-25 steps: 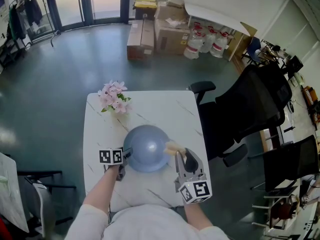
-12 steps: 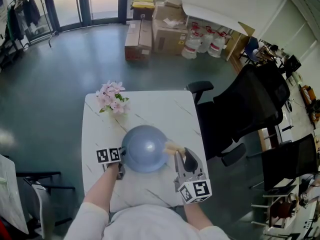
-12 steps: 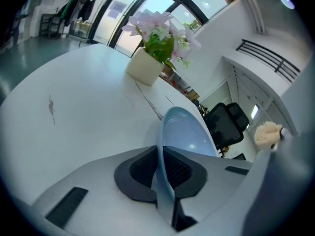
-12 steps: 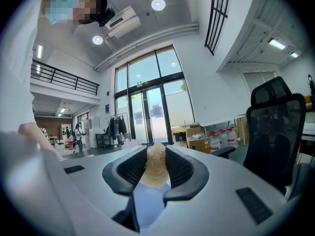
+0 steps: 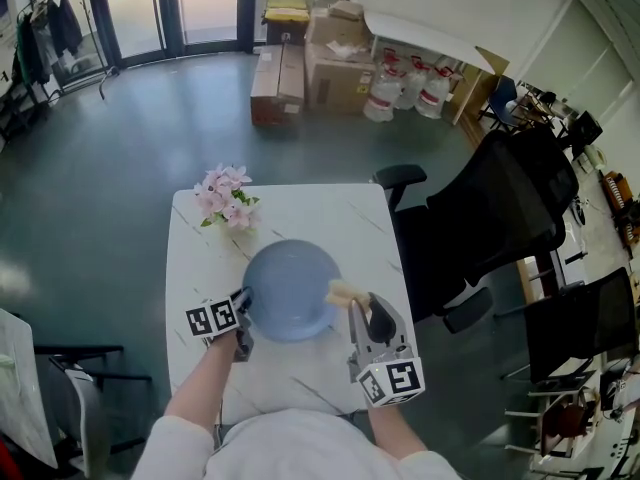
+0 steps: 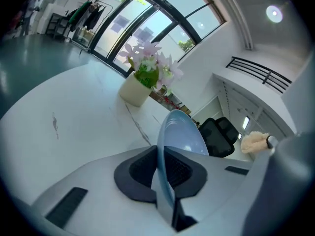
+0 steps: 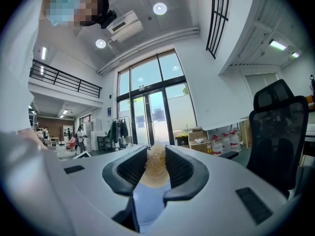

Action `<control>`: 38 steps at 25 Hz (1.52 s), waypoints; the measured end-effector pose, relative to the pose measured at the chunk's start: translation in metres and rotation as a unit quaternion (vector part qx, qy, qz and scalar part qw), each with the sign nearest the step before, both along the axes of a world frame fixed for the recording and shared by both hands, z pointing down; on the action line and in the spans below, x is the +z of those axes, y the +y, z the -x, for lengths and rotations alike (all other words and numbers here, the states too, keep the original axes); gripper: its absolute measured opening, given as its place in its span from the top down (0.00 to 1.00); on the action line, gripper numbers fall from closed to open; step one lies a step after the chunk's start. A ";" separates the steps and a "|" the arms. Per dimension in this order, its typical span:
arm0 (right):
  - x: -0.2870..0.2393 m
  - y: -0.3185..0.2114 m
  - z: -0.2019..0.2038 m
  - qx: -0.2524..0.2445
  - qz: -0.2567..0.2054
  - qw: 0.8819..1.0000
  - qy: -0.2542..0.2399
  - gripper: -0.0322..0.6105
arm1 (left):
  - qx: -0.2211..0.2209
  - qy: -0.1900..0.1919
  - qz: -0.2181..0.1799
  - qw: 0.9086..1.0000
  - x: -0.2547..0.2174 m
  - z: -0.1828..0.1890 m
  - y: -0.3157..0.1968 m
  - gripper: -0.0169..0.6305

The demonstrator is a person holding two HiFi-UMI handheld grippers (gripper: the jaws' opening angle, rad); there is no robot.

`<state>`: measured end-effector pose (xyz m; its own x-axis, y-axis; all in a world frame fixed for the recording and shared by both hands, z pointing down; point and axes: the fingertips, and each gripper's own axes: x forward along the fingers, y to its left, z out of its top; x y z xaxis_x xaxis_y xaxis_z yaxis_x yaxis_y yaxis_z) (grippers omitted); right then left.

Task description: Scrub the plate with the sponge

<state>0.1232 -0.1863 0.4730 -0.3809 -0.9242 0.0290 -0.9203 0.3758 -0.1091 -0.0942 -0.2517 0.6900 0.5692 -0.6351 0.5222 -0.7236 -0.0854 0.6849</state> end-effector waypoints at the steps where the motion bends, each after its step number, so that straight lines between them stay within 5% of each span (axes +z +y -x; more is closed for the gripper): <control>1: -0.002 0.000 0.001 -0.001 -0.003 1.000 -0.001 0.76 | -0.003 0.004 -0.011 1.000 -0.008 0.001 -0.001 0.91; 13: -0.041 0.010 0.016 -0.024 -0.054 0.998 -0.001 0.76 | -0.018 0.025 -0.138 0.990 -0.117 0.009 -0.001 0.91; 20: -0.058 0.019 0.024 -0.034 -0.079 0.996 -0.002 0.76 | -0.028 0.002 -0.200 0.979 -0.157 0.014 0.008 0.91; 38: -0.074 0.021 0.109 -0.136 -0.151 0.976 0.080 0.76 | -0.007 -0.013 -0.251 0.968 -0.189 -0.002 0.036 0.91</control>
